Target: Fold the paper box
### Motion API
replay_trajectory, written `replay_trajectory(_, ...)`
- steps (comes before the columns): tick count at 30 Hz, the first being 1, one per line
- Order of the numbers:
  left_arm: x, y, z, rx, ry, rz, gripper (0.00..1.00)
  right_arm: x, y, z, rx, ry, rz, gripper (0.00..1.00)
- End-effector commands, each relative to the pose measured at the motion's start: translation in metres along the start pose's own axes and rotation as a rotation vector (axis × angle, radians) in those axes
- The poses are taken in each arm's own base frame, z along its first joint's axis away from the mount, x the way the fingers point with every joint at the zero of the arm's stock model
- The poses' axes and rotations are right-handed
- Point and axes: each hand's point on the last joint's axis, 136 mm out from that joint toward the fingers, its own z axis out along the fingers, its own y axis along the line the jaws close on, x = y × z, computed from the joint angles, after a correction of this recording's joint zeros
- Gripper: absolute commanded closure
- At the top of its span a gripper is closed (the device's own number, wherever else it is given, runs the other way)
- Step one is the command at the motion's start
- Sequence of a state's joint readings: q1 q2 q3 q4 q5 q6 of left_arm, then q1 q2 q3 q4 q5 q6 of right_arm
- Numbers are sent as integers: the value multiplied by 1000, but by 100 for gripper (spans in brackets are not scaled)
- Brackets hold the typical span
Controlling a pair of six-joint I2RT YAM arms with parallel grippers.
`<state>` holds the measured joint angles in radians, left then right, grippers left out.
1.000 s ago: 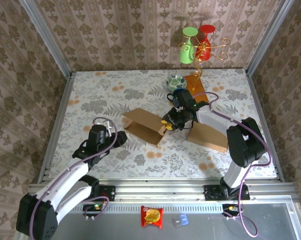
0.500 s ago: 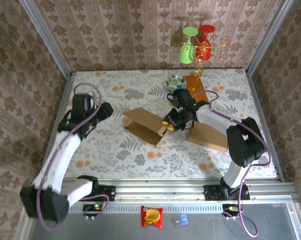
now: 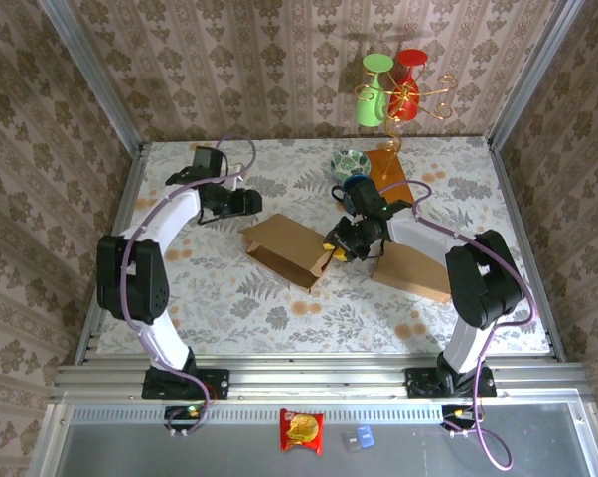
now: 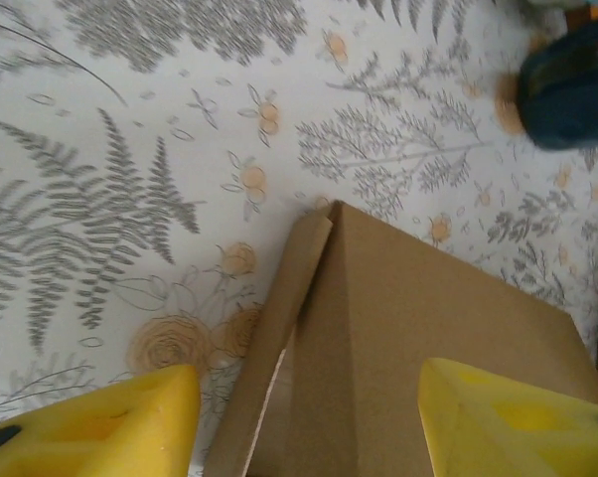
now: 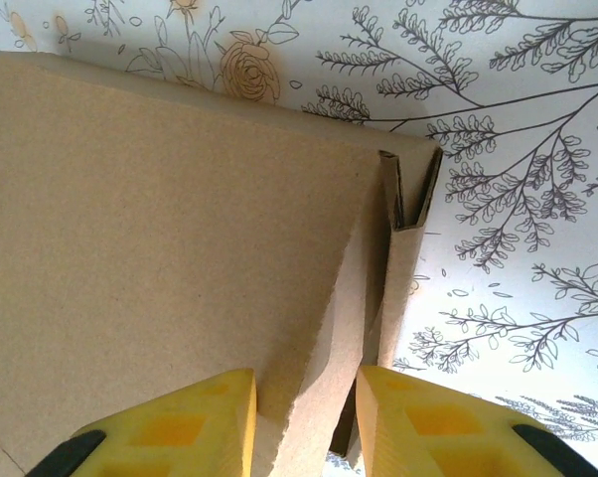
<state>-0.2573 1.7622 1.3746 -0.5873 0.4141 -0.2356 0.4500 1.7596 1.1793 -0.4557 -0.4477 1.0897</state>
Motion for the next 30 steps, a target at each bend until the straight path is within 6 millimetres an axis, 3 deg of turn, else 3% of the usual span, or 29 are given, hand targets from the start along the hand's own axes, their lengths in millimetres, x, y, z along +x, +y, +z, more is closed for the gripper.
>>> replay_trajectory(1, 31, 2, 18, 20, 108, 41, 42, -3, -2, 4, 30, -9, -18, 66)
replay_trajectory(9, 66, 24, 30, -50, 178, 59, 44, -3, -5, 5, 39, 0, -35, 63)
replay_trajectory(19, 84, 27, 33, -60, 182, 48, 44, 11, -12, 7, 6, 46, -104, 47)
replay_trajectory(26, 89, 22, 32, -38, 153, 30, 50, 18, -19, 20, -11, 98, -128, 46)
replay_trajectory(30, 95, 20, 32, -21, 148, 9, 53, 17, -20, 29, -12, 118, -131, 51)
